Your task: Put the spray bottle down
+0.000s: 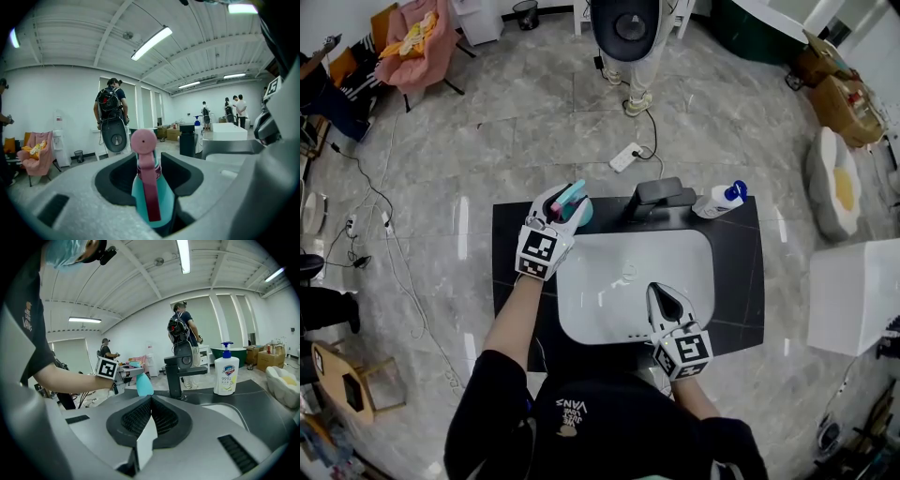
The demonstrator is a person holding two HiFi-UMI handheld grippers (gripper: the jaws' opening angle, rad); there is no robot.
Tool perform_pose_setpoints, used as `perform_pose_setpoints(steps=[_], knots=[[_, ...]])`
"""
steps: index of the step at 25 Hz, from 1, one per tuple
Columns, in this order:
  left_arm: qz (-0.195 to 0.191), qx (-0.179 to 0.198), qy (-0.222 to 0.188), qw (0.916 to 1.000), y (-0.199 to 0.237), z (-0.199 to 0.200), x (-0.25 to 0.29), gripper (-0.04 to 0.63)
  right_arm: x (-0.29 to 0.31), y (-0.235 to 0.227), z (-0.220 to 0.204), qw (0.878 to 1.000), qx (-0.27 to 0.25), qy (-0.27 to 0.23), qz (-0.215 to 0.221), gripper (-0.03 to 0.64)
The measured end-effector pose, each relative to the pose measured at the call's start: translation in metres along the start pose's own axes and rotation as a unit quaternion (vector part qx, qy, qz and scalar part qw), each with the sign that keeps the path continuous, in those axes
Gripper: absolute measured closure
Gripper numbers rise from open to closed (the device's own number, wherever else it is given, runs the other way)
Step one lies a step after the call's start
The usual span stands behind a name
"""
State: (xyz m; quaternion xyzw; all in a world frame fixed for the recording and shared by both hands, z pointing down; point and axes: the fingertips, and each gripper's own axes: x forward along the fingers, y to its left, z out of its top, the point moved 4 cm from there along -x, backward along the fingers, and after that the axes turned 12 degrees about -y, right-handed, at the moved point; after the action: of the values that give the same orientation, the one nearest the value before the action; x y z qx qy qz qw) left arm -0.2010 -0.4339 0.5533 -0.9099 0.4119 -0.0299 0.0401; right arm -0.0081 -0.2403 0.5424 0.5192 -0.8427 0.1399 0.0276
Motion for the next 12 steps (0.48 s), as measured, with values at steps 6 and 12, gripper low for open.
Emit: perform_pose_setpoints(steps=[6, 12], knots=[[0.004, -0.004, -0.001, 1.0000, 0.0022, 0.0001, -0.0029, 0.357, -0.0047, -0.0035, 0.0019, 1.000, -0.001, -0.003, -0.005, 0.615], [0.015, -0.005, -0.002, 0.9999, 0.0057, 0.0049, -0.0087, 0.328, -0.0086, -0.0065, 0.0052, 1.000, -0.001, -0.007, -0.005, 0.615]])
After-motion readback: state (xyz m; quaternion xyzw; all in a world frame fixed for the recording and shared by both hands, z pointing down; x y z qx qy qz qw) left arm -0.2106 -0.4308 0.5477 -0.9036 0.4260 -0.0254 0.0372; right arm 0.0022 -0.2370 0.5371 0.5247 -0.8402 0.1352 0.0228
